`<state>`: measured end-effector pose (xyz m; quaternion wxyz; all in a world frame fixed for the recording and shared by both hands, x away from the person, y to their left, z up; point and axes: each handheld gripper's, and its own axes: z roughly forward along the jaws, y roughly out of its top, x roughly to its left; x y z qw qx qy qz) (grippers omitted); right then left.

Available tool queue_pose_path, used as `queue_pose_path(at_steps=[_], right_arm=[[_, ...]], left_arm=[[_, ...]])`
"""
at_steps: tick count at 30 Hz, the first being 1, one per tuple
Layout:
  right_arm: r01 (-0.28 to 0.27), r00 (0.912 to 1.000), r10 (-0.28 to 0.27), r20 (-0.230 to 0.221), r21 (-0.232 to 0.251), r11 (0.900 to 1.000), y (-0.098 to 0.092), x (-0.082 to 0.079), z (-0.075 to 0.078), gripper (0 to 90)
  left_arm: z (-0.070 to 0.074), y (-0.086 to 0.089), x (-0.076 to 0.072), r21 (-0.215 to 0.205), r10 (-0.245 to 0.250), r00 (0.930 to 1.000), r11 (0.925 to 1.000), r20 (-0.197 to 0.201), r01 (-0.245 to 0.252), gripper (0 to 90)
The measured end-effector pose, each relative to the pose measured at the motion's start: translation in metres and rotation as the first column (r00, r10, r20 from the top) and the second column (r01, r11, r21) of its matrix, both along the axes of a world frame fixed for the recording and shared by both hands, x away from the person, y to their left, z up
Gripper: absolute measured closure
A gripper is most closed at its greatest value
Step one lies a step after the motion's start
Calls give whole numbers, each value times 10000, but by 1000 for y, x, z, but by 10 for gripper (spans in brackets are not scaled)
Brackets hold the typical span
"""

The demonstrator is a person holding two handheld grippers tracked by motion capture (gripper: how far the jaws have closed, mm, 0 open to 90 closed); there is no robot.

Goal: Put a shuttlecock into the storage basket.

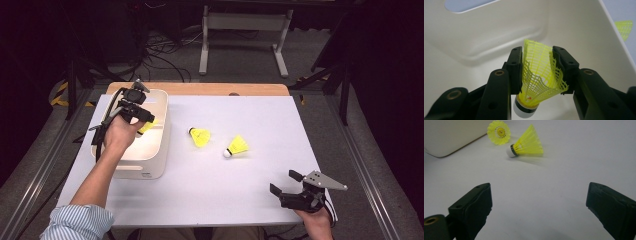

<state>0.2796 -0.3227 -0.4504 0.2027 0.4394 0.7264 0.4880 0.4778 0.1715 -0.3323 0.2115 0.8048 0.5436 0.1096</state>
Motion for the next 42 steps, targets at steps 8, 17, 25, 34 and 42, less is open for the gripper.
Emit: queue_pose_path(at_steps=[8,17,25,34,42], right_arm=[[1,10000,-1,-7,15,10000,0,0,0,70],[3,10000,-3,-13,14,10000,0,0,0,70],[-17,10000,17,-7,6,10000,0,0,0,70],[-21,10000,21,-12,-16,10000,0,0,0,70],[-1,10000,1,-8,13,10000,0,0,0,70]], left_arm=[[-8,3,10,21,240,9994,9997,-235,-239,616],[-17,6,21,-1,508,9970,9987,-590,-509,615],[-22,8,24,107,551,9958,9985,-736,-544,599],[-25,6,25,179,535,9940,9985,-950,-520,526],[-19,5,20,223,457,9959,9988,-787,-440,369]])
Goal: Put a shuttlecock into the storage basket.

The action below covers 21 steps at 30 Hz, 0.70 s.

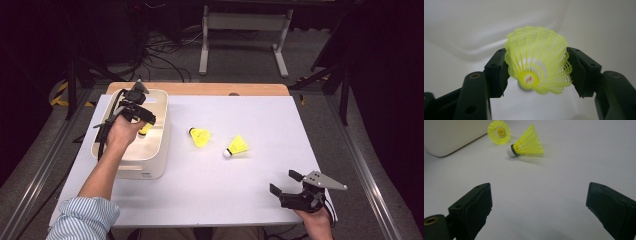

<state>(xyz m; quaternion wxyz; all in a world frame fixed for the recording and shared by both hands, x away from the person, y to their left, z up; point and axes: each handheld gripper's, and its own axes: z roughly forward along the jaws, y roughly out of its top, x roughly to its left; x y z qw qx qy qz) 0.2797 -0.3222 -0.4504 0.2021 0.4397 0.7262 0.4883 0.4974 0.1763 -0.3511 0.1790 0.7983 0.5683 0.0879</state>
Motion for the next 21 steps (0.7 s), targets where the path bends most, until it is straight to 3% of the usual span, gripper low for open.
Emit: queue_pose_path(at_steps=[9,21], right_arm=[[63,10000,-63,-58,17,10000,-2,1,0,70],[87,10000,-87,-9,3,10000,0,1,0,70]], left_arm=[[3,-3,-5,214,-143,9997,9997,205,139,250],[12,-6,-17,52,-398,9981,9992,472,396,241]])
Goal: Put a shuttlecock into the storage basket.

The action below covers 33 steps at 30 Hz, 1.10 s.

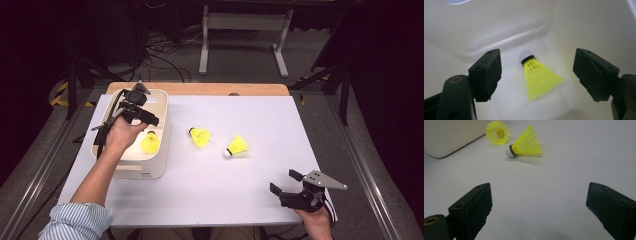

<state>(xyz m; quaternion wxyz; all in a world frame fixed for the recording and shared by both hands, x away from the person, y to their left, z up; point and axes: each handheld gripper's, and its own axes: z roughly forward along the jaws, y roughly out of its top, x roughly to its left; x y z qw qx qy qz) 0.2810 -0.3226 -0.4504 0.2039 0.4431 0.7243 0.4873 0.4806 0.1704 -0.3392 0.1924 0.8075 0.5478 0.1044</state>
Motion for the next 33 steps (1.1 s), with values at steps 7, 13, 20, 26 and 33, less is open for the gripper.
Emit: queue_pose_path(at_steps=[7,13,20,26,33], right_arm=[[43,10000,-43,-32,32,10000,1,0,0,70],[46,10000,-46,-43,28,10000,0,0,0,70],[9,10000,-9,-54,-8,10000,1,1,0,70],[95,9999,-94,-84,107,9999,1,1,0,70],[-41,10000,41,-25,7,10000,0,0,0,70]], left_arm=[[6,0,-8,-215,-79,9997,9997,229,84,267],[8,0,-13,-417,-199,9994,9989,297,211,273],[10,3,-18,-718,-261,9992,9970,310,283,287],[13,5,-23,-990,-315,9991,9945,283,342,295],[22,5,-33,-1563,-391,9981,9866,478,461,303]])
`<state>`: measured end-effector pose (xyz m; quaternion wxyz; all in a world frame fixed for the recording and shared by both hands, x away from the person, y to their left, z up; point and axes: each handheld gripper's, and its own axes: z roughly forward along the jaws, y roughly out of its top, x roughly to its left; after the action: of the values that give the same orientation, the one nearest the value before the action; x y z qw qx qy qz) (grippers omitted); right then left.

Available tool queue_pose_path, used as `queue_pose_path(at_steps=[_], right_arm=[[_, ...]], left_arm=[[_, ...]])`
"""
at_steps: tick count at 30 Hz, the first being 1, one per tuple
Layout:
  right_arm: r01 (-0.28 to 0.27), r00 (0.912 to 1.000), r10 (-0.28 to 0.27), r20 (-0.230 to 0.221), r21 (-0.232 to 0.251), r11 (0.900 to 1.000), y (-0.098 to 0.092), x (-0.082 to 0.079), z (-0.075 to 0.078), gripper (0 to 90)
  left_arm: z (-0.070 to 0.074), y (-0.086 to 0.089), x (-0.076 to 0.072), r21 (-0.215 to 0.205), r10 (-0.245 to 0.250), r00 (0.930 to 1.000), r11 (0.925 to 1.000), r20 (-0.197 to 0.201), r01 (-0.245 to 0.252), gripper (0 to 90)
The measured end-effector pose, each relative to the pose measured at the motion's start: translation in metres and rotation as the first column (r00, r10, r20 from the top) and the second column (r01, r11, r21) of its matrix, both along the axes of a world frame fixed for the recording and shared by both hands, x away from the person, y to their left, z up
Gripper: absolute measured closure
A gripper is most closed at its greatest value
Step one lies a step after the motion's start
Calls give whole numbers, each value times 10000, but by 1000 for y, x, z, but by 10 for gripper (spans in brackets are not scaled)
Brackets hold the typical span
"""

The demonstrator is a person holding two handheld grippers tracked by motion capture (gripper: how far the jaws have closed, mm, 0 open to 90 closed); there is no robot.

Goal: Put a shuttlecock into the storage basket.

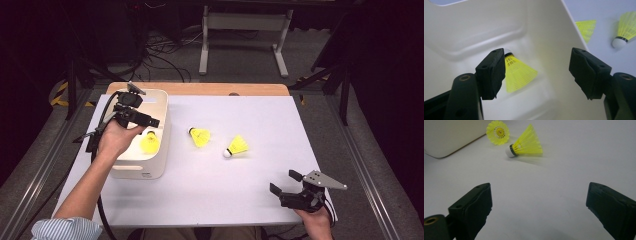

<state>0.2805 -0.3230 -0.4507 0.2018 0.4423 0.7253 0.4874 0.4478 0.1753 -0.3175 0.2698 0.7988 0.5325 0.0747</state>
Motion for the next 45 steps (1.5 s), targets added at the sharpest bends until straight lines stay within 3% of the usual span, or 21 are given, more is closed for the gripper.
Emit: queue_pose_path(at_steps=[11,28,34,36,45], right_arm=[[-192,9998,191,95,13,9998,2,-3,1,70],[-213,9997,213,73,1,9998,2,-3,1,70],[-207,9997,207,92,25,9998,2,-3,1,71],[-234,9997,234,84,-6,9997,2,-3,1,72],[-242,9997,243,50,-54,9997,2,-3,1,73]], left_arm=[[12,-6,-19,-355,-362,9987,9987,352,374,339],[17,-24,-24,-572,-1042,9934,9926,471,1069,337],[19,-34,-26,-492,-1277,9903,9902,544,1304,344],[19,-39,-28,-282,-1434,9875,9890,661,1455,351],[24,-61,-30,-45,-1986,9763,9798,858,1997,362]])
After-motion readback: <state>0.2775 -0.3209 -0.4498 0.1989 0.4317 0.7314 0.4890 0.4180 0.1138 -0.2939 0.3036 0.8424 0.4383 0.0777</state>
